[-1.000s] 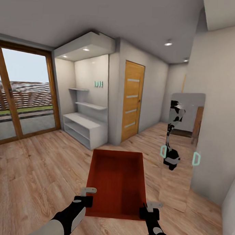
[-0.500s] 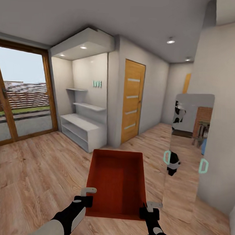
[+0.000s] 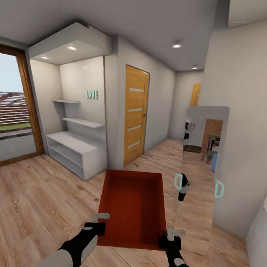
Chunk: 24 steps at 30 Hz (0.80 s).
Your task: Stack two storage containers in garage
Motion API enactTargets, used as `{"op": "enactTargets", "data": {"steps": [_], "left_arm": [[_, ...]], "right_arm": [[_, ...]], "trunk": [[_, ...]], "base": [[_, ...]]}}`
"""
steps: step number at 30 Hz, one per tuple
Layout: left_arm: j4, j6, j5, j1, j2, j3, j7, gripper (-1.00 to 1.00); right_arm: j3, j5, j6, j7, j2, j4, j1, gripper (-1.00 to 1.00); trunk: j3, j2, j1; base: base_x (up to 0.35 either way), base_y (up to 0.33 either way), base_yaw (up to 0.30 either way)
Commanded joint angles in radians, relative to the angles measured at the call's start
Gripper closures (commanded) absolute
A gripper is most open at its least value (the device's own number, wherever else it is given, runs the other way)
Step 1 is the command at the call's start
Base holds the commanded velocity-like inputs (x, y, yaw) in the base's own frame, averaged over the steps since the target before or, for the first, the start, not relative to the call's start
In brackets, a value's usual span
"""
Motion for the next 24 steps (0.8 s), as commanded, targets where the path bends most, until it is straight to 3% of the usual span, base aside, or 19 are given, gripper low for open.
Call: {"op": "enactTargets", "data": {"steps": [1, 11, 24], "left_arm": [[0.0, 0.007, 0.007, 0.0, 0.002, -0.003, 0.011, 1.0], [-0.001, 0.007, 0.007, 0.0, 0.002, -0.003, 0.011, 1.0], [-0.001, 0.007, 0.007, 0.0, 0.002, -0.003, 0.011, 1.0]], "right_arm": [[-0.002, 0.007, -0.038, 0.003, 0.0, -0.002, -0.002, 1.0], [-0.002, 0.007, -0.038, 0.003, 0.001, -0.001, -0.002, 1.0], [-0.002, 0.006, -0.038, 0.003, 0.002, -0.002, -0.002, 1.0]], "trunk": [[-0.002, -0.001, 0.001], [-0.002, -0.001, 0.001], [-0.002, -0.001, 0.001]], "base": [[0.322, 0.085, -0.278], [0.322, 0.115, -0.252], [0.322, 0.125, -0.021]]}}
